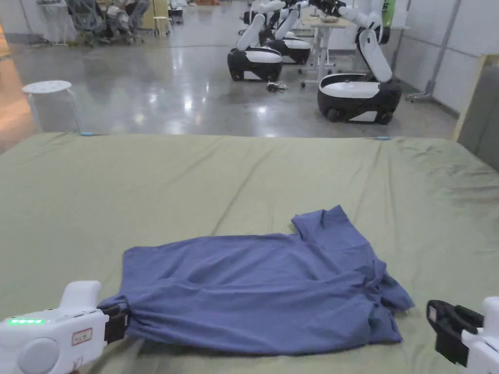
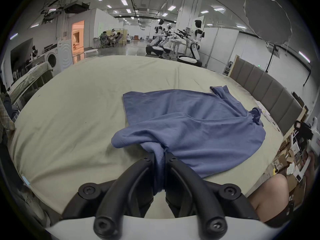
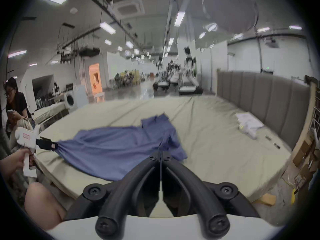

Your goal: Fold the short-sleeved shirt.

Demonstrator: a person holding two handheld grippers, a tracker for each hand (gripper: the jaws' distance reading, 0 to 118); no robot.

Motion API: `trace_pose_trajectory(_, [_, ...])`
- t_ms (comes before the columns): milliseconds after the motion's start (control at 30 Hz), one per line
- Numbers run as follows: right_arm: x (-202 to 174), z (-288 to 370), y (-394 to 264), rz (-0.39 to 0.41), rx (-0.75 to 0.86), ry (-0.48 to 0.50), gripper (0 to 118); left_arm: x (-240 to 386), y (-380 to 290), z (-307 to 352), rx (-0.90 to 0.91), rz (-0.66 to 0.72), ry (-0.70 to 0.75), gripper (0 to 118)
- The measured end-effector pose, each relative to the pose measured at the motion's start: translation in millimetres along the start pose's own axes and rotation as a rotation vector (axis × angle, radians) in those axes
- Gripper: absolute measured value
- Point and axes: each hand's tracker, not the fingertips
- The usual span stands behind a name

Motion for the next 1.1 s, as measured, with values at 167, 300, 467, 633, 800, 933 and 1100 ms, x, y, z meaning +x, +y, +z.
trace_pose_trajectory(167, [34.2, -103.0, -15.7, -0.128, -0.22, -0.006, 113, 0.8, -1.3, -8.5, -0.023, -0.013, 0.013, 8])
trace_pose_trajectory(300, [38.9, -147.5, -35.5, -0.125, -0.327, -0.035, 114, -4.0, -3.5, -10.5, -0.037, -0.007, 0.018, 8])
trace_pose_trajectory(467, [31.2, -166.9, -45.8, -0.136, -0.385, -0.026, 109, -5.5, -3.6, -11.9, -0.04, -0.01, 0.015, 8])
trace_pose_trajectory(633, [9.6, -156.9, -39.7, 0.103, -0.341, -0.009, 18, -6.4, -2.7, -11.7, -0.031, -0.013, 0.013, 8])
trace_pose_trajectory(800, [2.3, -143.5, -39.6, 0.058, -0.287, 0.012, 11, -4.3, -3.4, -8.5, -0.027, -0.021, 0.014, 8])
trace_pose_trajectory(933, [11.7, -122.1, -33.2, -0.014, -0.252, 0.037, 11, -4.4, -3.6, -0.3, -0.025, -0.02, 0.015, 8])
trace_pose_trajectory(1100, [6.0, -75.0, -30.2, 0.001, -0.24, 0.075, 11, 3.3, -7.3, 26.4, -0.043, -0.134, 0.043, 8])
